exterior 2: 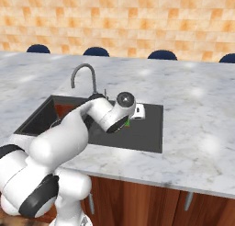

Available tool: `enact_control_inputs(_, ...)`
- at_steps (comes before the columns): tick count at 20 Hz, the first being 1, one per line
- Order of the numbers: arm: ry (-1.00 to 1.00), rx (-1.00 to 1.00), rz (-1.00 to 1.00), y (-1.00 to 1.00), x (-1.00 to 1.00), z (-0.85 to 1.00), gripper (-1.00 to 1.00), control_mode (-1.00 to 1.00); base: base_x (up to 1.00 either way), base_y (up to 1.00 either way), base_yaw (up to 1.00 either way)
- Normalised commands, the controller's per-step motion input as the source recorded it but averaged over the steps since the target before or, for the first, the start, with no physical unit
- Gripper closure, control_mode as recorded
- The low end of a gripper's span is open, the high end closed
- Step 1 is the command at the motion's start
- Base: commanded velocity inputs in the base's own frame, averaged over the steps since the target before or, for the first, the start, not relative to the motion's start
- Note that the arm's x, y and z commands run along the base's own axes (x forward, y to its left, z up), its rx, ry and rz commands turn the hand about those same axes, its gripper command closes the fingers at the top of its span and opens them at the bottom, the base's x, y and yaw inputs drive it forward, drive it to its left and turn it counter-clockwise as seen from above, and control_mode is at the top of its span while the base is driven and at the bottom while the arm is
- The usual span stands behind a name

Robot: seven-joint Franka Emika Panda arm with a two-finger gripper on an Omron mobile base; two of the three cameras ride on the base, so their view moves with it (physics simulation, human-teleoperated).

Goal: Pick the pan and sponge and place them into the sink. Then turn on the water.

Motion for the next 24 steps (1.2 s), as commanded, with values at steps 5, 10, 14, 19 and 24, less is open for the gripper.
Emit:
enact_control_inputs(5, 0.02, -0.02, -0.02, 0.57, 0.0, 0.17, 1.0, -1.0, 0.0, 0.0, 0.0)
enact_control_inputs(10, -0.02, 0.0, -0.02, 0.56, 0.0, 0.22, 1.0, -1.0, 0.0, 0.0, 0.0)
enact_control_inputs(14, -0.01, 0.0, -0.03, 0.55, 0.0, 0.1, 1.0, -1.0, 0.0, 0.0, 0.0)
enact_control_inputs(19, -0.03, -0.01, -0.04, 0.55, -0.01, 0.09, 1.0, -1.0, 0.0, 0.0, 0.0)
enact_control_inputs(24, -0.03, -0.01, -0.04, 0.55, 0.0, 0.1, 1.0, -1.0, 0.0, 0.0, 0.0)
